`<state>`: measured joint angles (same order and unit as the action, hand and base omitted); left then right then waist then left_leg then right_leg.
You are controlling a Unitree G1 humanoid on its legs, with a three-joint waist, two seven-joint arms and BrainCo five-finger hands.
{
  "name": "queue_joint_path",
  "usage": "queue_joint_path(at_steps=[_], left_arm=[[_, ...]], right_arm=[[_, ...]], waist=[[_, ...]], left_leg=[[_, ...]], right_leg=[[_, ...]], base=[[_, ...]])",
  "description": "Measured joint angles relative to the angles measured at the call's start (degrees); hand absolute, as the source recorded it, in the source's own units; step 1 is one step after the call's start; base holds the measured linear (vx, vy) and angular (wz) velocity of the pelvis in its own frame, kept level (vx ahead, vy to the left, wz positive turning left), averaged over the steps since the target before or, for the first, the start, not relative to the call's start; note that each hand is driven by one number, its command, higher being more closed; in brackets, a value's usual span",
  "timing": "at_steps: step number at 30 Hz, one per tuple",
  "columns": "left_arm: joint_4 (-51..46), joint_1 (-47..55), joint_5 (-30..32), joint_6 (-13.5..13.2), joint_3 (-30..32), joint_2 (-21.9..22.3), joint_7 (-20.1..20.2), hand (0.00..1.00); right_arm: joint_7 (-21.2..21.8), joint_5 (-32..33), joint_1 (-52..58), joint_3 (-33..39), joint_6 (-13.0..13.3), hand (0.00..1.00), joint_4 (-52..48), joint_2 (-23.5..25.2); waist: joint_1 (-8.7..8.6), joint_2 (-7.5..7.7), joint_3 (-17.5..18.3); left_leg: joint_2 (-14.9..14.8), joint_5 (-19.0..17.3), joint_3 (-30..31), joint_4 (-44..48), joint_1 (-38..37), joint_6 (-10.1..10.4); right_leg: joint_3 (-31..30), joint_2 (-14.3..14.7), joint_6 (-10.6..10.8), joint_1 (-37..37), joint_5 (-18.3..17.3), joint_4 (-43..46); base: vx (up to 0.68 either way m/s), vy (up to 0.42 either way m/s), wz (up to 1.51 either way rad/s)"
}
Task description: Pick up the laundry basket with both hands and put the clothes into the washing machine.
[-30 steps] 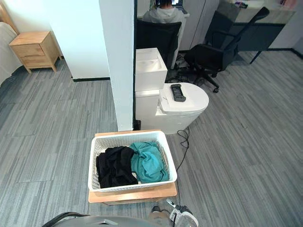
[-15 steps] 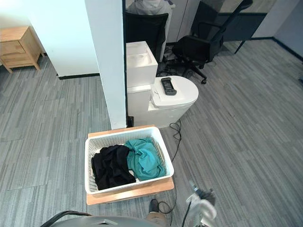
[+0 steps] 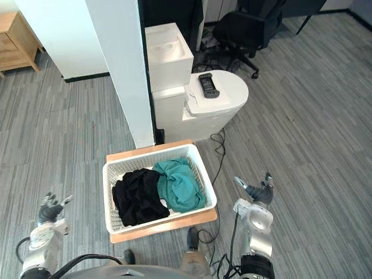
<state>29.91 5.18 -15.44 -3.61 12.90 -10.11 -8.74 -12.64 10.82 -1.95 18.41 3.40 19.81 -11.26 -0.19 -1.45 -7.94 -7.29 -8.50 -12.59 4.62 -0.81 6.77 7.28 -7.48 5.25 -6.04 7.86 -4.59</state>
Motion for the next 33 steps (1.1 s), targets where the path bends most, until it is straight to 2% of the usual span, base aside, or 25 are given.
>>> queue_joint_path(at_steps=[4, 12, 16, 20, 24, 27, 33], left_arm=[[1.7, -2.8, 2.2, 0.6, -7.3, 0.0, 1.5, 0.0], [2.1, -10.4, 2.1, 1.2, -18.0, 0.5, 1.4, 0.0], [1.8, -13.2, 1.8, 1.2, -19.4, 1.3, -1.2, 0.0], [1.7, -13.5, 1.6, 1.2, -20.7, 1.3, -2.1, 0.0], [1.9, -14.2, 2.2, 1.6, -21.4, 1.3, -2.2, 0.0], [3.0, -15.3, 2.9, 2.9, -22.0, 1.4, -2.2, 0.0], [8.0, -17.7, 4.6, 4.4, -21.3, 2.5, -3.9, 0.0]], right_arm=[[2.0, -0.9, -6.3, -6.0, -1.4, 0.0, 7.8, -4.5], [2.3, -4.6, -15.8, -13.3, -3.8, 0.0, 13.1, -6.3], [2.1, -6.7, -18.4, -15.4, -4.6, 0.0, 13.1, -6.2], [2.1, -6.7, -18.7, -16.6, -4.9, 0.0, 13.1, -6.0], [2.1, -6.8, -19.8, -17.8, -5.3, 0.0, 14.4, -5.6], [2.1, -6.8, -21.9, -18.2, -6.3, 0.0, 17.6, -4.8], [1.9, -8.0, -25.6, -18.2, -6.4, 0.0, 20.8, -5.0]], waist=[[-0.1, -0.02, -0.8], [-0.43, -0.45, -4.9], [-0.54, -0.58, -5.8], [-0.68, -0.8, -6.2], [-0.85, -0.76, -8.2], [-0.82, -0.83, -9.2], [-1.27, -0.78, -11.4]], left_leg=[[0.2, -0.2, 0.2, 0.8, 0.8, 0.1], [0.4, -0.2, 0.8, 3.3, 4.3, 0.0], [0.4, -0.1, 0.7, 4.5, 7.2, -0.2], [0.5, 0.0, 0.6, 4.9, 8.0, -0.3], [0.7, 0.1, 0.2, 5.3, 8.6, -0.6], [0.8, 0.4, 0.0, 6.0, 10.4, -0.9], [0.8, 0.7, 0.1, 6.6, 11.9, -0.9]], right_leg=[[0.0, -0.2, 0.2, -0.4, 0.3, 0.0], [-0.2, -0.7, 0.3, -2.6, 1.7, 0.0], [-0.4, -0.9, 0.3, -5.2, 3.1, 0.0], [-0.6, -1.0, 0.9, -5.9, 4.0, 0.0], [-0.8, -1.2, 0.9, -6.6, 5.4, 0.0], [-2.0, -1.4, 1.6, -8.3, 6.2, 0.0], [-2.3, -1.5, 1.4, -9.4, 6.4, 0.0]], base=[[-0.03, -0.013, 0.02], [-0.07, -0.024, 0.02], [-0.07, -0.03, -0.01], [-0.05, -0.017, -0.01], [-0.07, -0.002, -0.05], [-0.06, -0.013, -0.03], [-0.05, -0.021, -0.01]])
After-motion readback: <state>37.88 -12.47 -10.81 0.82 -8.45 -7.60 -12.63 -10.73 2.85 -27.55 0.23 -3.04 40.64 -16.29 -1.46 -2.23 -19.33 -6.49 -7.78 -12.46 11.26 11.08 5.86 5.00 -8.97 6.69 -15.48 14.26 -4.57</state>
